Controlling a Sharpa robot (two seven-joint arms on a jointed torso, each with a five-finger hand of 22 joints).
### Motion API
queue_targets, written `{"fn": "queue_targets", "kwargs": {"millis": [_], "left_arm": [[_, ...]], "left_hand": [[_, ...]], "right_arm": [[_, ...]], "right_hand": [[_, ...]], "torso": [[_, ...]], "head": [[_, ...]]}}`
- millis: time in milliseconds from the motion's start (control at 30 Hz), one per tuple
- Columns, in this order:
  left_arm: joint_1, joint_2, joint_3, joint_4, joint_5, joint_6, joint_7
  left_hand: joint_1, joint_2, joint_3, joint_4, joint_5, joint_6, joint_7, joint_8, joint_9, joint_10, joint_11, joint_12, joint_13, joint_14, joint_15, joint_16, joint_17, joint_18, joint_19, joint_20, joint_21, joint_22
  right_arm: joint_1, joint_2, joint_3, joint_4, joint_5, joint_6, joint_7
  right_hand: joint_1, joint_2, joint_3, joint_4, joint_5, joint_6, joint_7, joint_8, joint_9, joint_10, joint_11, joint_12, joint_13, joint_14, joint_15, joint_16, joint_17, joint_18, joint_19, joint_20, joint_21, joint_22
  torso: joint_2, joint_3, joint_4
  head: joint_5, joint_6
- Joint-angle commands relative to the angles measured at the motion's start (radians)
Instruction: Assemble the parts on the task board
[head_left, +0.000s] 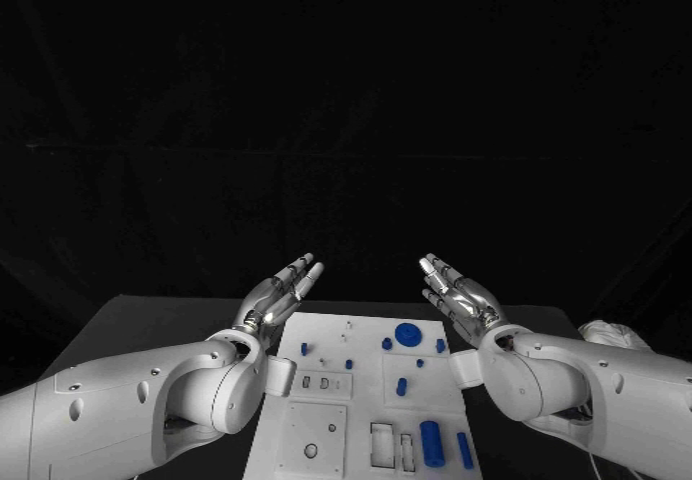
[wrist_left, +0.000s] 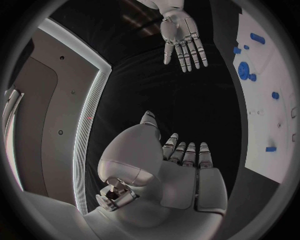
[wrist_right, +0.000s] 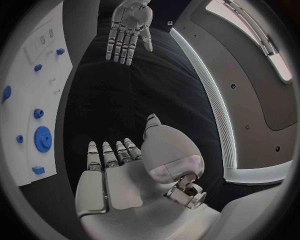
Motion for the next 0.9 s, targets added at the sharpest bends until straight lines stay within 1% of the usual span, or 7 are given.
{"fn": "queue_targets", "kwargs": {"millis": [33,267,400,433,533,700,900], "left_arm": [[0.020,-0.001,-0.013,0.011,0.024,0.147,0.047],[0.027,-0.002,-0.018,0.013,0.026,0.157,0.049],[0.027,-0.002,-0.018,0.013,0.026,0.157,0.049],[0.021,-0.038,-0.021,0.008,-0.015,0.276,0.050],[0.022,-0.049,-0.021,0.015,-0.025,0.289,0.044],[0.022,-0.071,-0.021,0.029,-0.042,0.294,0.033],[0.025,-0.124,-0.021,0.069,-0.049,0.284,0.011]], "left_hand": [[0.009,-0.002,-0.005,0.002,-0.005,0.000,-0.004,0.002,0.001,0.003,0.002,-0.003,-0.001,-0.001,0.004,-0.004,-0.002,0.015,0.000,0.011,-0.004,-0.001],[0.019,-0.006,-0.006,0.001,-0.004,-0.005,-0.009,0.002,0.000,0.003,-0.001,-0.003,-0.001,-0.001,0.009,-0.004,-0.002,0.032,0.000,0.043,-0.004,-0.001],[0.028,-0.004,-0.003,0.001,0.002,-0.001,-0.007,0.003,0.001,0.003,0.002,-0.003,-0.001,-0.001,0.016,-0.004,-0.002,0.040,0.000,0.065,-0.004,-0.001],[0.033,-0.004,-0.002,0.001,0.005,0.000,-0.006,0.003,0.001,0.003,0.004,-0.003,-0.001,-0.001,0.020,-0.004,-0.002,0.042,0.000,0.073,-0.004,-0.001],[0.042,-0.004,-0.001,0.001,0.009,0.004,-0.002,0.004,0.001,0.003,0.008,-0.003,-0.001,-0.001,0.030,-0.004,-0.002,0.046,0.000,0.093,-0.004,-0.001],[0.056,-0.005,0.002,0.001,0.026,0.018,0.004,0.007,0.003,0.003,0.014,-0.003,-0.001,-0.001,0.039,-0.004,-0.002,0.046,0.000,0.111,-0.004,-0.001],[0.064,-0.009,0.002,0.001,0.038,0.023,0.005,0.007,0.003,0.003,0.014,-0.003,-0.001,-0.001,0.045,-0.004,-0.002,0.046,0.000,0.119,-0.004,-0.001]], "right_arm": [[0.032,-0.013,-0.021,0.009,0.012,0.248,-0.052],[0.080,-0.032,-0.055,0.018,0.019,0.360,-0.076],[0.090,-0.036,-0.063,0.020,0.020,0.385,-0.081],[0.090,-0.084,-0.064,0.023,-0.207,0.409,-0.101],[0.091,-0.087,-0.064,0.028,-0.306,0.358,-0.095],[0.104,-0.092,-0.063,0.031,-0.534,0.237,-0.112],[0.159,-0.076,-0.063,0.025,-1.003,0.165,-0.271]], "right_hand": [[0.123,-0.005,0.008,-0.067,0.078,0.021,-0.007,0.012,0.005,0.000,0.045,-0.004,-0.001,-0.001,0.055,-0.003,-0.001,0.026,0.017,0.054,0.013,0.012],[0.185,-0.001,0.025,-0.138,0.097,0.035,-0.013,0.018,0.008,0.002,0.075,0.004,0.006,0.053,0.093,0.040,0.044,0.030,0.119,0.094,0.077,0.047],[0.275,-0.001,0.079,-0.228,0.134,0.159,0.024,0.061,0.041,0.028,0.095,0.059,0.038,0.205,0.106,0.125,0.117,0.033,0.372,0.108,0.199,0.101],[0.297,-0.003,0.096,-0.250,0.134,0.201,0.031,0.076,0.055,0.041,0.101,0.084,0.049,0.256,0.105,0.152,0.138,0.033,0.433,0.105,0.225,0.110],[0.371,-0.014,0.152,-0.318,0.134,0.384,0.057,0.161,0.119,0.136,0.127,0.229,0.108,0.497,0.084,0.288,0.222,0.032,0.592,0.081,0.294,0.136],[0.445,-0.061,0.200,-0.399,0.159,0.464,0.103,0.255,0.162,0.377,0.179,0.489,0.206,0.842,0.031,0.490,0.292,0.028,0.876,0.022,0.513,0.250],[0.403,-0.098,0.218,-0.391,0.083,0.532,0.116,0.350,0.202,0.572,0.153,0.573,0.211,1.121,-0.050,0.794,0.432,0.031,1.028,-0.046,0.844,0.466]], "torso": [[0.003,-0.0007,0.0004],[0.003,-0.0007,0.0004],[0.003,-0.0007,0.0004],[0.021,-0.0082,0.0104],[0.026,-0.0103,0.0071],[0.032,-0.0129,0.0124],[0.049,-0.0169,0.0091]], "head": [[0.000,0.000],[0.000,0.000],[0.000,0.000],[-0.002,-0.083],[0.001,-0.116],[-0.005,-0.172],[-0.007,-0.219]]}}
